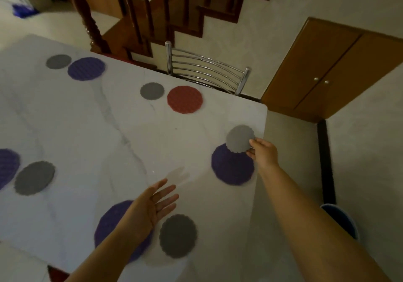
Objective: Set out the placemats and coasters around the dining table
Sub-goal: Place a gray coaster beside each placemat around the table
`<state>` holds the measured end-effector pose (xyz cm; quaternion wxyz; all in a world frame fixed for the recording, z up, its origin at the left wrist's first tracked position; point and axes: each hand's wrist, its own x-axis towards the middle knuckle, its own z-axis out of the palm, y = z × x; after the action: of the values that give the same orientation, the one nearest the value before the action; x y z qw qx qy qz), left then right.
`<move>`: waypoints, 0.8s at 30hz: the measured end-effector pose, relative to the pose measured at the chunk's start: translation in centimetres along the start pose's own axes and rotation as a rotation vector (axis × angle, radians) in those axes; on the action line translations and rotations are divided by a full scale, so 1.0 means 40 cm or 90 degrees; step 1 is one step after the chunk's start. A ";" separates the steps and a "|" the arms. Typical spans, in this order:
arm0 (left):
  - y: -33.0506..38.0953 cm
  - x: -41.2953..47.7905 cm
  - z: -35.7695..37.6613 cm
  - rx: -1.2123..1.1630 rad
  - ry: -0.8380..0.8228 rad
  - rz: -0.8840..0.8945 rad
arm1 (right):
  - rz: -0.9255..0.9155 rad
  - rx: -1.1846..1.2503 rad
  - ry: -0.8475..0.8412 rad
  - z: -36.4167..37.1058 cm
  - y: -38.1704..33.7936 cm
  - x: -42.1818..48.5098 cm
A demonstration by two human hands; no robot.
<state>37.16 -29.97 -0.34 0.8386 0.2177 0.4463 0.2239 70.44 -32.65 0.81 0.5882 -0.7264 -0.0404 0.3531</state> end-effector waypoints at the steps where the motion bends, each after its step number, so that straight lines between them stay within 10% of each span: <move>1: 0.000 0.009 0.000 -0.005 0.009 -0.002 | -0.003 -0.011 -0.004 0.006 0.000 0.034; 24: 0.011 0.038 0.050 -0.100 0.061 -0.025 | -0.154 -0.422 0.022 0.009 -0.019 0.078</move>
<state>39.54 -29.08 -0.05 0.8352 0.1313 0.4710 0.2518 72.82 -30.66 0.00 0.3587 -0.8735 -0.2289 0.2364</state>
